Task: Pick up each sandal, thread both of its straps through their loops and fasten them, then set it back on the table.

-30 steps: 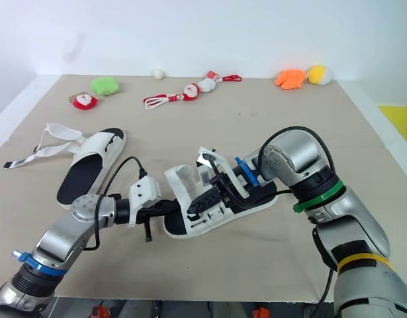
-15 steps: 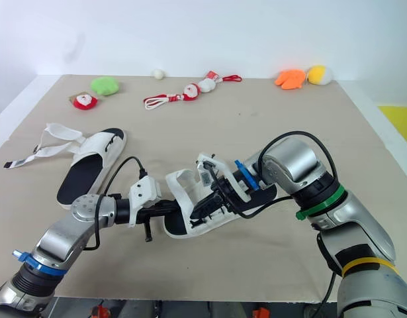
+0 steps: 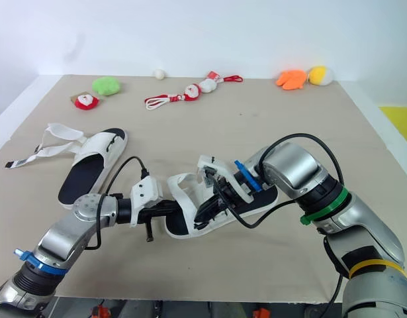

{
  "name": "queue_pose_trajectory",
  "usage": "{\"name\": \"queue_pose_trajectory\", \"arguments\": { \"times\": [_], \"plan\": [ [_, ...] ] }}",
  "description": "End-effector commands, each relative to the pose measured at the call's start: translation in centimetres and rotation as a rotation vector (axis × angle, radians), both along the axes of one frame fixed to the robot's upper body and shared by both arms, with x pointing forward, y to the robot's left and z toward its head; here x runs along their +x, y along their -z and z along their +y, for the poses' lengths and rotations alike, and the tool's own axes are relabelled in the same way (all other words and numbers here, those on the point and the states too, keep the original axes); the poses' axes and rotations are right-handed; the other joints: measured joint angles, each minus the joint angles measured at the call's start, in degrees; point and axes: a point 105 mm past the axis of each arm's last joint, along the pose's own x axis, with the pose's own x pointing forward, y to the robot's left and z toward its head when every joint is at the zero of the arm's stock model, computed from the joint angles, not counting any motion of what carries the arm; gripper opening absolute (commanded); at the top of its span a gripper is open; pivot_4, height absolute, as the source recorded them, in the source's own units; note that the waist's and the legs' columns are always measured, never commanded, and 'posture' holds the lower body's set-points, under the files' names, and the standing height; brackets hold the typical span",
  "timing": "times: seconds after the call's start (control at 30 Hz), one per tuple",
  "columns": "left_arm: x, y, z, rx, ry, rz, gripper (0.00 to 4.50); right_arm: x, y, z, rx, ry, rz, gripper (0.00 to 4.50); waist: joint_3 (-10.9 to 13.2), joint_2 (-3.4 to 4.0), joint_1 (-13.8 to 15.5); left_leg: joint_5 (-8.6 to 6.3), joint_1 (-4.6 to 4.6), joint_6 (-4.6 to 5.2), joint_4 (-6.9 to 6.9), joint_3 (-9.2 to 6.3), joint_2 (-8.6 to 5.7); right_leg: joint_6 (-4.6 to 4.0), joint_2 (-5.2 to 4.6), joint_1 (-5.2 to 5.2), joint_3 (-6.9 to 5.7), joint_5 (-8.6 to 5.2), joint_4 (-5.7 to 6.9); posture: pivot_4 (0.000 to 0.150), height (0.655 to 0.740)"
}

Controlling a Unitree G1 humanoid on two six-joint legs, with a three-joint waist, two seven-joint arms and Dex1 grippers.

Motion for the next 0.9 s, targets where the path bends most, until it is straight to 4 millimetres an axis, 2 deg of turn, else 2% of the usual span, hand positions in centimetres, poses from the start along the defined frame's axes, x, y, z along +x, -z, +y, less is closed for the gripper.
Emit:
{"name": "queue_pose_trajectory", "arguments": {
  "times": [0.03, 0.1, 0.2, 0.33, 0.43, 0.47, 0.6, 0.63, 0.67, 0.7, 0.8, 0.87, 0.9],
  "plan": [
    [-0.7, 3.4, 0.8, 0.086, -0.024, 0.123, 0.00, 0.1, 0.7, -0.9, -0.040, 0.001, -0.035, 0.07, 0.0, 0.00, 0.0, 0.00, 0.00, 0.00, 0.00, 0.00, -0.02, 0.01, -0.03, 0.01, 0.00, -0.01, 0.00, 0.150, 0.7400],
    [-0.6, 3.5, 0.8, 0.086, -0.024, 0.123, 0.00, 0.2, 0.2, -0.6, -0.011, -0.019, -0.077, 0.07, 0.0, 0.00, 0.0, 0.00, 0.00, 0.00, 0.00, 0.00, -0.06, 0.05, -0.07, 0.03, -0.03, -0.03, 0.00, 0.150, 0.7400],
    [-0.6, 3.5, 0.8, 0.085, -0.024, 0.122, 0.00, 0.5, -0.5, -0.3, 0.011, -0.019, -0.091, 0.89, 0.0, 0.00, 0.0, 0.00, 0.02, 0.00, 0.00, -0.01, -0.06, 0.05, -0.08, 0.03, -0.04, -0.03, 0.00, 0.150, 0.7400],
    [-0.6, 3.5, 0.7, 0.084, -0.022, 0.121, 0.00, 1.5, -2.0, 0.6, 0.056, 0.054, -0.058, 2.65, 0.0, 0.00, -0.1, 0.00, 0.06, 0.00, 0.02, -0.01, -0.04, 0.04, -0.08, 0.05, -0.09, -0.01, 0.01, 0.150, 0.7400],
    [-0.5, 3.4, 0.7, 0.082, -0.022, 0.120, 0.00, 2.6, -2.7, 1.2, 0.071, 0.129, -0.044, 4.13, 0.0, 0.01, -0.1, 0.05, 0.10, 0.03, 0.08, -0.01, -0.01, 0.00, -0.07, 0.06, -0.14, 0.12, 0.03, 0.150, 0.7400],
    [-0.5, 3.4, 0.7, 0.082, -0.023, 0.120, 0.00, 2.9, -2.9, 1.4, 0.080, 0.152, -0.032, 4.33, 0.0, 0.00, -0.1, 0.06, 0.09, 0.03, 0.10, -0.03, -0.01, 0.00, -0.07, 0.07, -0.18, 0.13, 0.03, 0.150, 0.7400],
    [-0.5, 3.5, 0.7, 0.082, -0.026, 0.121, 0.00, 3.6, -4.0, 2.0, 0.112, 0.215, 0.013, 4.33, 0.0, 0.01, -0.1, 0.06, 0.09, 0.03, 0.13, -0.03, -0.01, 0.00, -0.08, 0.09, -0.18, 0.15, 0.03, 0.150, 0.7400],
    [-0.5, 3.5, 0.7, 0.082, -0.026, 0.121, 0.00, 3.6, -4.0, 2.1, 0.109, 0.216, 0.008, 3.76, 0.0, 0.01, -0.1, 0.06, 0.09, 0.03, 0.12, -0.03, -0.01, 0.00, -0.08, 0.09, -0.18, 0.15, 0.03, 0.150, 0.7400],
    [-0.5, 3.5, 0.7, 0.082, -0.026, 0.121, 0.00, 3.6, -3.9, 2.1, 0.105, 0.215, 0.002, 3.70, 0.0, 0.02, -0.1, 0.06, 0.08, 0.03, 0.12, -0.05, -0.01, 0.00, -0.07, 0.09, -0.19, 0.15, 0.03, 0.150, 0.7400],
    [-0.5, 3.5, 0.7, 0.082, -0.027, 0.121, 0.00, 3.5, -3.8, 2.1, 0.100, 0.210, -0.002, 3.39, 0.0, 0.02, -0.1, 0.06, 0.08, 0.03, 0.12, -0.05, -0.01, -0.01, -0.08, 0.09, -0.19, 0.14, 0.03, 0.150, 0.7400],
    [-0.5, 3.5, 0.7, 0.081, -0.028, 0.120, 0.00, 3.1, -3.5, 2.1, 0.090, 0.199, -0.007, 2.07, 0.0, 0.02, -0.1, 0.06, 0.06, 0.03, 0.11, -0.05, -0.02, 0.01, -0.08, 0.08, -0.19, 0.13, 0.03, 0.150, 0.7400],
    [-0.5, 3.5, 0.7, 0.081, -0.028, 0.120, 0.00, 2.7, -3.1, 2.0, 0.076, 0.178, -0.029, 1.55, 0.0, 0.02, -0.1, 0.06, 0.06, 0.03, 0.11, -0.05, -0.02, 0.01, -0.08, 0.08, -0.19, 0.13, 0.03, 0.150, 0.7400],
    [-0.5, 3.5, 0.7, 0.080, -0.028, 0.120, 0.00, 2.5, -2.9, 1.8, 0.067, 0.165, -0.042, 0.92, 0.0, 0.02, -0.1, 0.06, 0.06, 0.03, 0.12, -0.06, -0.02, 0.01, -0.08, 0.08, -0.19, 0.13, 0.03, 0.150, 0.7400]
  ]
}}
